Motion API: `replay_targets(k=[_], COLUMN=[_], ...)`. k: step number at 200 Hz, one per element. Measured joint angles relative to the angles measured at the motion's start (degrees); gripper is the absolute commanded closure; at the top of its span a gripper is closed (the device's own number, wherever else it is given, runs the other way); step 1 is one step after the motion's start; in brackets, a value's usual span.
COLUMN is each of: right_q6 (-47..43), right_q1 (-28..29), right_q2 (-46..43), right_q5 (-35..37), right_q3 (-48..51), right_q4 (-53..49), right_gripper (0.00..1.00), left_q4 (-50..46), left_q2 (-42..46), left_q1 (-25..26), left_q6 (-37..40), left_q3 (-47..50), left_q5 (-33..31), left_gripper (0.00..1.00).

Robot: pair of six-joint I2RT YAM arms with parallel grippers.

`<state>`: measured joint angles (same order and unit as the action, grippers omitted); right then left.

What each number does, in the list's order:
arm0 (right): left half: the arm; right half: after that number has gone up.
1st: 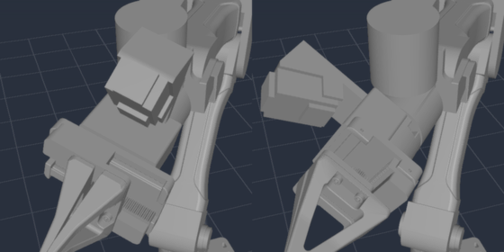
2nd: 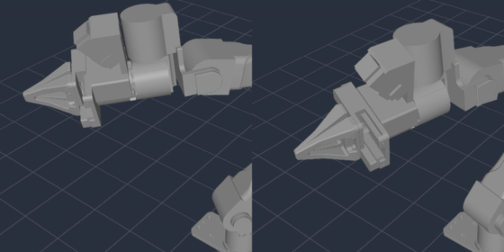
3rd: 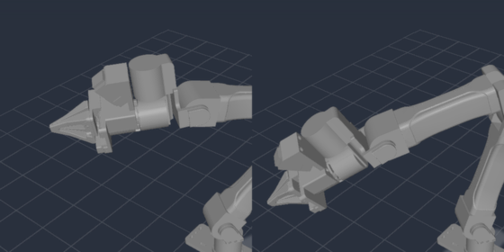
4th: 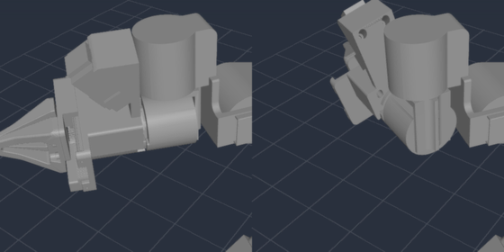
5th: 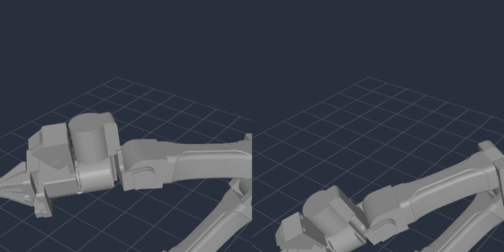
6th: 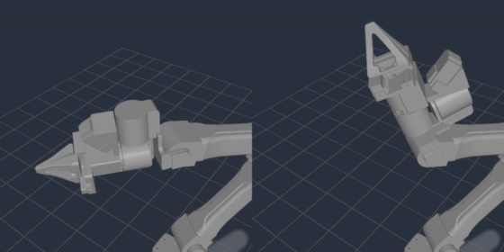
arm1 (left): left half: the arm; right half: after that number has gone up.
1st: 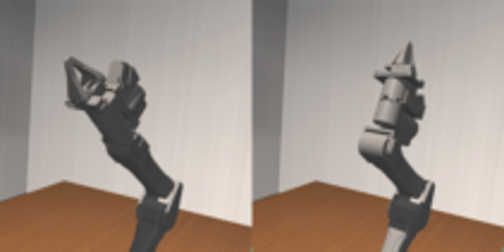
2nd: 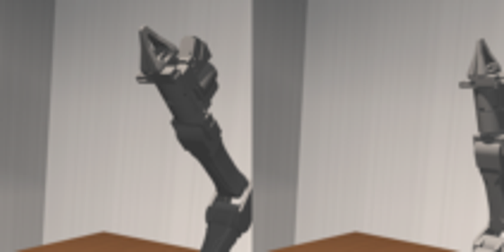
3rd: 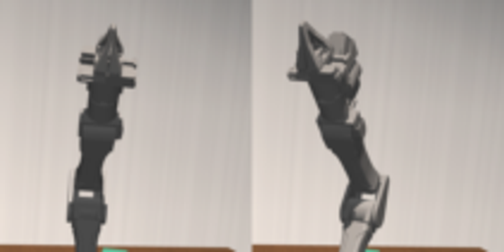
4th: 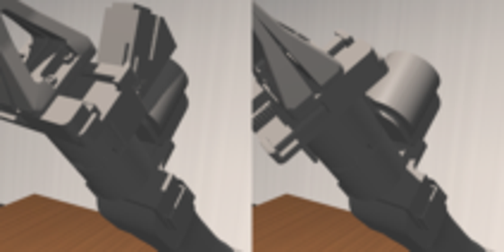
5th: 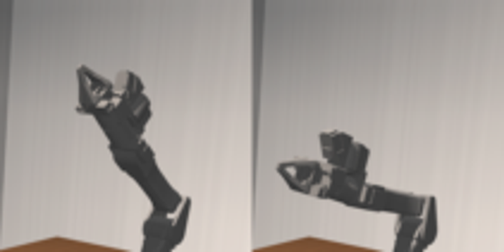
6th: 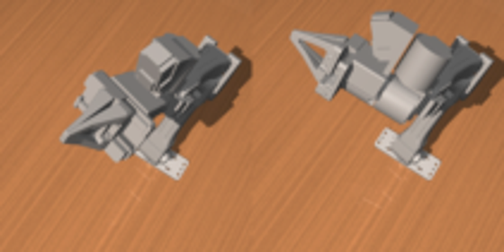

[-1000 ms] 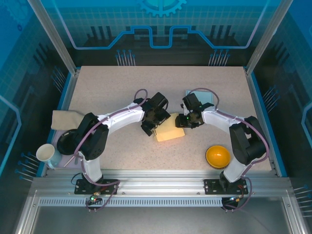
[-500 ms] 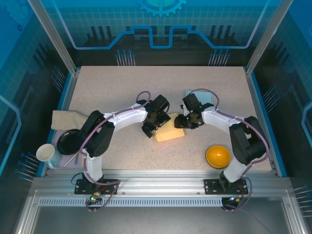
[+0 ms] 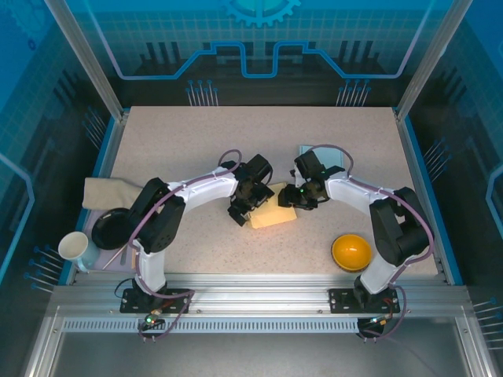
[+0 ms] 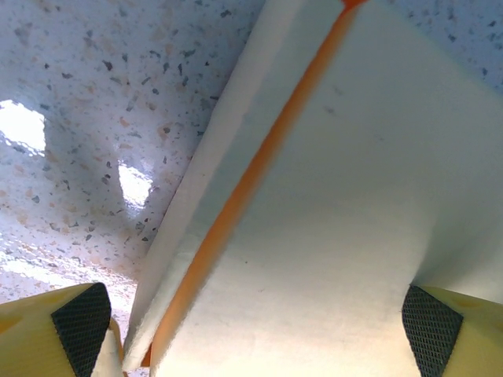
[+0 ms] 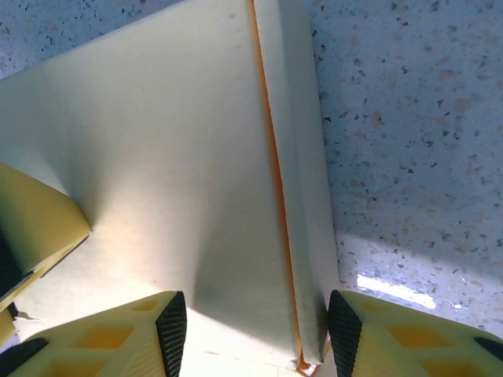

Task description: Fold the paper box

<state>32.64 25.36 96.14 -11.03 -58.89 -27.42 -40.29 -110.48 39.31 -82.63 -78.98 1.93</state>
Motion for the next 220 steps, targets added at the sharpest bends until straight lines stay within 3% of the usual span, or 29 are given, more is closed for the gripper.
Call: replay_targets(k=[145, 220], right_q6=[2.3, 2.5], right_q1=[0.0, 0.0], right_q2=[-1.1, -2.2], right_q5=[0.7, 1.4], right_q3=[0.9, 2.0], right_q4=[0.0, 0.4], right_gripper=[0.46, 0.46], left_q4=[-2.9, -1.6], left_q2=[-1.7, -1.7], left_q1=[0.4, 0.6], left_q6=[-7.4, -7.3], left_q3=[-2.7, -1.7], left_q5=[6.5, 6.5], left_gripper=[0.01, 0.01])
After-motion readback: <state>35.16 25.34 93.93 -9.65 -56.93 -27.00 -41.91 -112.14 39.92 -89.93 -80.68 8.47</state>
